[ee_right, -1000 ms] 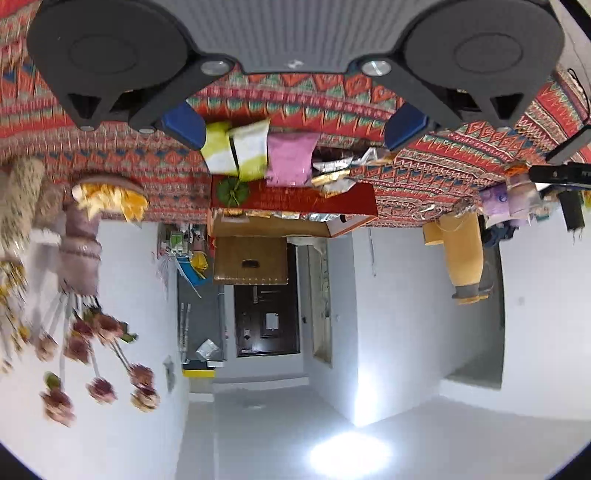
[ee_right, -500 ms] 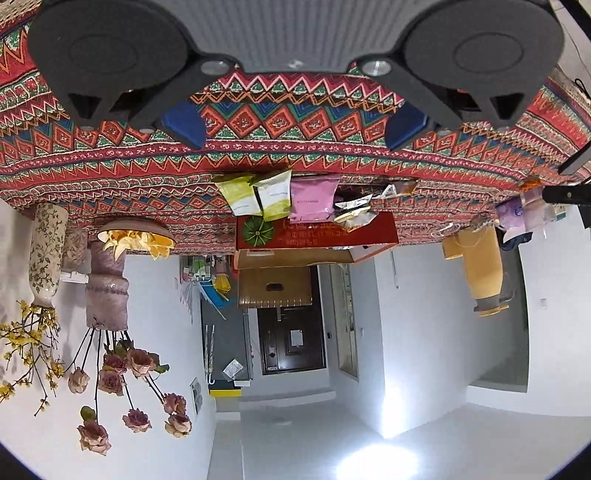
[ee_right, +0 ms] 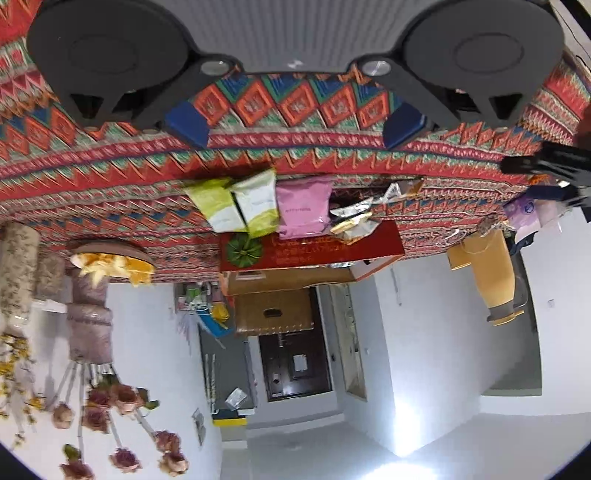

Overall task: Organize snacks
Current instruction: 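Grasp another pumpkin-seed cracker packet with the left tool while the right grasps a pink packet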

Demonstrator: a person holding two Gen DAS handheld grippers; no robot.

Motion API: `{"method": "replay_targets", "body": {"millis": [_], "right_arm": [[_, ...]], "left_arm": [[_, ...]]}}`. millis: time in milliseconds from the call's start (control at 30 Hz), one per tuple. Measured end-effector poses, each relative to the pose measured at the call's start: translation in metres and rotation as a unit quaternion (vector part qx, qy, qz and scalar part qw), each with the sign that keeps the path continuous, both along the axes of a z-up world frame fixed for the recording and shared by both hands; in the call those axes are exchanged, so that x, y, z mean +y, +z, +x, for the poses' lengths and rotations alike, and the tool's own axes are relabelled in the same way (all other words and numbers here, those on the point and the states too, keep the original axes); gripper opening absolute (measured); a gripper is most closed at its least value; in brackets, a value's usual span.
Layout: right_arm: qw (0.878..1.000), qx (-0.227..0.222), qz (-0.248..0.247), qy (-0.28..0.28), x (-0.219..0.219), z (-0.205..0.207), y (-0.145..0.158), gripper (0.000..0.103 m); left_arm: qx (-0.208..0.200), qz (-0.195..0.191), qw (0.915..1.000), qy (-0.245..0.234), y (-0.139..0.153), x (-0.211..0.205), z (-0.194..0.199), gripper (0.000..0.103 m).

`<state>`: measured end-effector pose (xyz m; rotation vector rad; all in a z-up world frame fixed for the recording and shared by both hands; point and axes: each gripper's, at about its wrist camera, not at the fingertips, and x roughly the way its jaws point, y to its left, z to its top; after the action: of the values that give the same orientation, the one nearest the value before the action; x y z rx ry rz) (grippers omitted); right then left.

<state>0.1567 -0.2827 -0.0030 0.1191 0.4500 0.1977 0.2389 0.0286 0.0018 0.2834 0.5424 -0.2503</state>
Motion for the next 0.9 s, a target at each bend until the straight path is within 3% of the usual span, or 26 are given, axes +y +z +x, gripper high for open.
{"method": "replay_targets", "body": {"millis": [167, 233, 300, 467, 700, 900], "right_arm": [[1.000, -0.006, -0.012, 0.028, 0.012, 0.039, 0.010, 0.091], [0.999, -0.002, -0.013, 0.042, 0.016, 0.059, 0.013, 0.089], [0.999, 0.007, -0.024, 0.046, 0.022, 0.086, 0.013, 0.081], [0.996, 0.034, -0.050, 0.065, 0.040, 0.152, 0.006, 0.075], [0.996, 0.059, -0.037, 0.061, 0.045, 0.192, -0.020, 0.070], [0.997, 0.044, -0.038, 0.058, 0.045, 0.191, -0.031, 0.070]], "left_arm": [[0.033, 0.019, 0.9986, -0.036, -0.010, -0.010, 0.061, 0.103], [0.032, 0.016, 0.9975, -0.061, -0.012, -0.016, 0.077, 0.103], [0.039, 0.010, 0.9955, -0.086, -0.015, -0.023, 0.091, 0.103], [0.051, 0.040, 0.9910, -0.117, -0.031, -0.041, 0.118, 0.103], [0.096, 0.000, 0.9901, -0.102, -0.044, -0.048, 0.155, 0.102], [0.113, -0.047, 0.9888, -0.086, -0.044, -0.064, 0.168, 0.082]]}}
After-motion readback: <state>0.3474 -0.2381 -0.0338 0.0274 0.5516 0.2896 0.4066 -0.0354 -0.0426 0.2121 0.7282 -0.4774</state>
